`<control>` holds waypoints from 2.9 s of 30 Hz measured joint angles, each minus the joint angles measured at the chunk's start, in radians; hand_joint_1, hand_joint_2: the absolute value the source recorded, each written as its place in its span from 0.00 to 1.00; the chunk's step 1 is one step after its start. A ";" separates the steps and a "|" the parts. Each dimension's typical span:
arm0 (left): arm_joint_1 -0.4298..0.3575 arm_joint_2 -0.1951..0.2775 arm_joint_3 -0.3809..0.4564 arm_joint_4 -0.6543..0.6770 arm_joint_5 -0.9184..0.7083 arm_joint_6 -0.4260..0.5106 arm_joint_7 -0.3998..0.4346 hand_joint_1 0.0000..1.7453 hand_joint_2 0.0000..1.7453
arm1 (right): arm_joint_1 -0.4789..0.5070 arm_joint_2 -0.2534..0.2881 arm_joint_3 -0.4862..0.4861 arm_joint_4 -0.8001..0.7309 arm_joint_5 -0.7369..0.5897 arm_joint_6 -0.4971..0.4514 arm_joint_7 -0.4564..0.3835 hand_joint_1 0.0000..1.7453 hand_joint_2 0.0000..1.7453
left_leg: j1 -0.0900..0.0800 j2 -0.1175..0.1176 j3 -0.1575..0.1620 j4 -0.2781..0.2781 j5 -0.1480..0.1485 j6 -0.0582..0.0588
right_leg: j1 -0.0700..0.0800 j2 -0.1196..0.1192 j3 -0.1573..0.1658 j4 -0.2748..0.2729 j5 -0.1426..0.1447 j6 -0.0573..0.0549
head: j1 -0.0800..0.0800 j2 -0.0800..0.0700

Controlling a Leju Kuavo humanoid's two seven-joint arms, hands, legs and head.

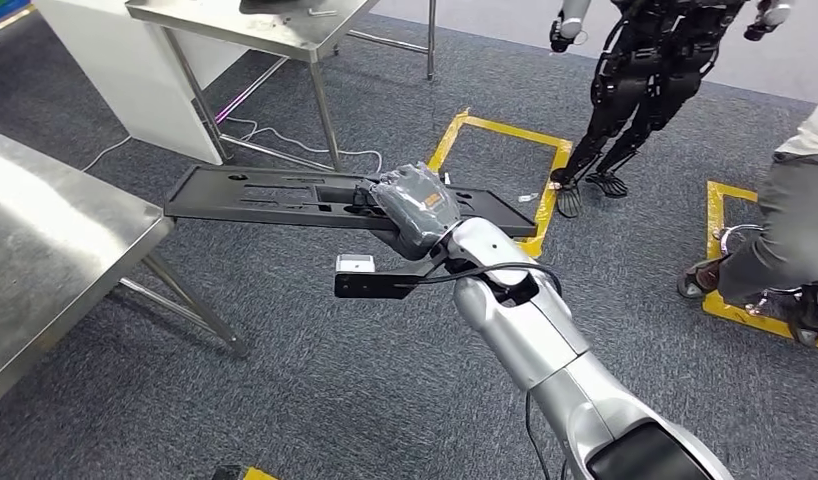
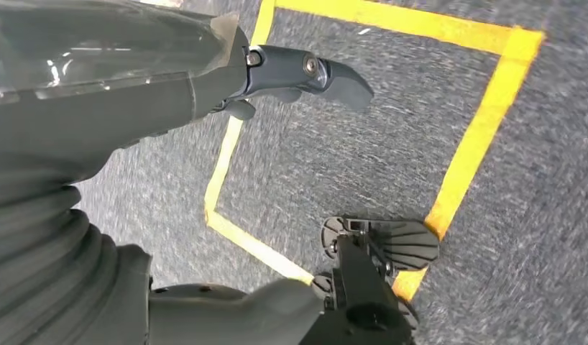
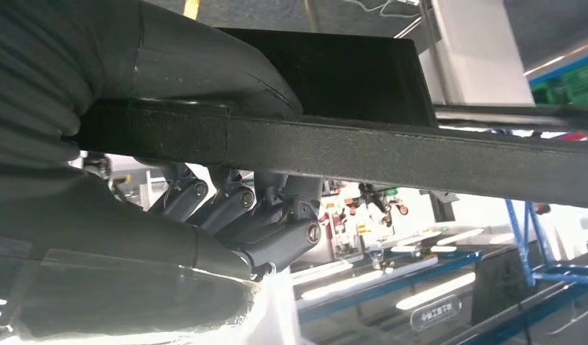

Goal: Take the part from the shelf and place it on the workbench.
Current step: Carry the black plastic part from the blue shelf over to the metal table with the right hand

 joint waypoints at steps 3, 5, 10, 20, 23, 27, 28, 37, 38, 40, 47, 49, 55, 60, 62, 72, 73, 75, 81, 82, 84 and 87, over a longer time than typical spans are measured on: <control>0.002 0.000 0.000 0.000 -0.007 -0.004 0.000 0.00 1.00 | -0.001 -0.002 0.002 -0.003 0.002 0.000 0.005 1.00 1.00 | 0.012 -0.033 0.016 -0.025 0.015 0.014 | -0.001 0.038 -0.013 0.040 -0.027 0.009 | 0.001 0.000; -0.002 0.001 0.000 0.000 -0.008 -0.004 0.000 0.00 1.00 | 0.002 -0.009 0.004 -0.003 0.002 0.000 0.005 1.00 1.00 | 0.017 -0.058 0.021 -0.033 0.020 0.020 | -0.009 0.096 -0.067 0.156 -0.076 0.007 | 0.005 0.000; 0.001 -0.001 0.000 0.000 -0.008 -0.005 0.000 0.00 1.00 | 0.016 -0.024 0.006 -0.002 0.002 0.000 0.005 1.00 1.00 | 0.024 -0.131 0.021 -0.027 0.019 0.014 | -0.031 0.123 -0.097 0.183 -0.054 0.044 | 0.008 0.000; 0.006 0.000 0.000 0.000 -0.017 -0.005 0.000 0.00 1.00 | 0.018 -0.023 0.009 -0.009 0.010 0.000 0.009 1.00 1.00 | 0.027 -0.080 -0.066 0.127 -0.060 -0.038 | -0.039 0.113 -0.016 0.006 0.023 0.011 | -0.002 0.000; 0.004 0.000 -0.001 0.000 -0.020 -0.006 0.002 0.00 1.00 | 0.029 -0.030 0.006 -0.010 0.015 0.000 0.011 1.00 1.00 | 0.029 -0.060 -0.140 0.274 -0.109 -0.040 | -0.030 0.074 -0.016 0.006 0.019 0.003 | -0.003 0.000; 0.002 0.002 -0.001 0.000 -0.018 -0.017 0.004 0.00 1.00 | 0.034 -0.031 0.005 -0.013 0.018 -0.001 0.008 1.00 1.00 | 0.018 -0.001 -0.028 0.062 -0.009 -0.021 | -0.020 0.031 -0.009 0.006 0.012 0.001 | -0.003 0.000; 0.000 0.003 -0.001 0.000 -0.015 -0.026 0.005 0.00 1.00 | 0.033 -0.030 0.005 -0.014 0.018 -0.001 0.006 1.00 1.00 | 0.012 0.016 -0.006 0.020 0.002 -0.016 | -0.016 0.022 -0.008 0.006 0.010 0.003 | -0.002 0.000; -0.006 0.007 0.001 0.000 -0.020 -0.067 0.016 0.00 1.00 | 0.048 -0.022 0.002 -0.029 0.047 0.001 0.019 1.00 1.00 | 0.016 -0.078 0.014 -0.027 0.022 0.019 | -0.020 0.107 -0.117 0.245 -0.097 0.014 | 0.008 0.000; -0.005 0.007 0.001 0.000 -0.022 -0.066 0.016 0.00 1.00 | 0.055 -0.025 0.000 -0.029 0.049 0.001 0.020 1.00 1.00 | 0.016 -0.095 0.014 -0.026 0.022 0.019 | -0.021 0.109 -0.137 0.279 -0.103 0.017 | 0.008 0.000; -0.001 0.006 0.001 0.000 -0.026 -0.065 0.016 0.00 1.00 | 0.063 -0.028 -0.003 -0.030 0.053 0.001 0.019 1.00 1.00 | 0.017 -0.127 0.015 -0.024 0.022 0.018 | -0.025 0.116 -0.124 0.228 -0.068 0.032 | 0.008 0.000; 0.006 0.007 0.002 0.000 -0.031 -0.056 0.015 0.00 1.00 | 0.061 -0.020 -0.005 -0.033 0.059 0.001 0.013 1.00 1.00 | 0.023 -0.188 -0.001 -0.011 0.017 -0.020 | -0.032 0.152 -0.020 0.005 0.029 0.021 | 0.008 0.000; 0.007 0.008 0.002 0.000 -0.033 -0.055 0.015 0.00 1.00 | 0.059 -0.015 -0.005 -0.034 0.061 0.001 0.012 1.00 1.00 | 0.021 -0.136 -0.022 0.033 -0.010 -0.031 | -0.036 0.132 -0.016 0.000 0.031 0.008 | 0.000 0.000; 0.002 0.007 0.003 0.000 -0.037 -0.056 0.011 0.00 1.00 | 0.063 -0.014 -0.006 -0.035 0.068 0.002 0.010 1.00 1.00 | 0.026 -0.053 -0.118 0.211 -0.062 -0.042 | -0.027 0.059 -0.010 -0.001 0.022 -0.009 | -0.009 0.000; -0.003 0.010 0.004 0.000 -0.037 -0.059 -0.005 0.00 1.00 | 0.057 -0.009 -0.008 -0.035 0.073 0.002 0.005 1.00 1.00 | 0.003 0.024 -0.005 -0.007 0.017 -0.011 | -0.012 0.009 0.001 -0.002 0.008 0.006 | -0.007 0.000; -0.001 0.010 0.006 0.000 -0.037 -0.058 -0.009 0.00 1.00 | 0.056 -0.006 -0.008 -0.035 0.074 0.002 0.003 1.00 1.00 | 0.005 -0.003 -0.004 -0.013 0.021 -0.001 | -0.010 -0.003 0.003 -0.002 0.002 0.016 | -0.006 0.000; 0.000 0.002 0.015 0.000 -0.037 -0.065 -0.016 0.00 1.00 | 0.063 -0.012 -0.009 -0.024 0.073 0.002 -0.006 1.00 1.00 | 0.019 -0.149 0.006 -0.022 0.030 0.014 | -0.033 0.139 -0.086 0.128 -0.021 0.051 | 0.002 0.000; 0.000 0.002 0.017 0.000 -0.036 -0.068 -0.018 0.00 1.00 | 0.062 -0.012 -0.009 -0.024 0.073 0.002 -0.006 1.00 1.00 | 0.020 -0.163 0.005 -0.017 0.027 0.008 | -0.035 0.155 -0.057 0.066 0.005 0.053 | 0.003 0.000; 0.001 0.001 0.023 0.000 -0.036 -0.070 -0.021 0.00 1.00 | 0.061 -0.013 -0.008 -0.024 0.072 0.003 -0.007 1.00 1.00 | 0.020 -0.184 0.000 -0.012 0.024 -0.005 | -0.036 0.171 -0.030 0.011 0.027 0.044 | 0.003 0.000; 0.007 0.001 0.030 0.000 -0.032 -0.055 -0.021 0.00 1.00 | 0.054 0.001 -0.008 -0.024 0.065 0.006 -0.015 1.00 1.00 | 0.024 -0.093 -0.066 0.112 -0.044 -0.037 | -0.036 0.114 -0.017 -0.001 0.033 -0.001 | -0.009 0.000; 0.005 0.000 0.030 0.000 -0.031 -0.054 -0.021 0.00 1.00 | 0.055 0.001 -0.008 -0.024 0.064 0.007 -0.016 1.00 1.00 | 0.026 -0.074 -0.100 0.178 -0.073 -0.041 | -0.034 0.104 -0.016 -0.001 0.032 -0.005 | -0.012 0.000; 0.004 0.000 0.030 0.000 -0.031 -0.051 -0.021 0.00 1.00 | 0.057 0.000 -0.008 -0.023 0.064 0.008 -0.016 1.00 1.00 | 0.031 -0.061 -0.144 0.258 -0.095 -0.046 | -0.030 0.086 -0.016 -0.001 0.029 -0.007 | -0.012 0.000; 0.005 0.000 0.032 0.000 -0.030 -0.045 -0.021 0.00 1.00 | 0.056 0.001 -0.008 -0.023 0.062 0.009 -0.016 1.00 1.00 | 0.032 -0.049 -0.072 0.123 -0.018 -0.040 | -0.029 0.070 -0.012 -0.001 0.024 -0.003 | -0.013 0.000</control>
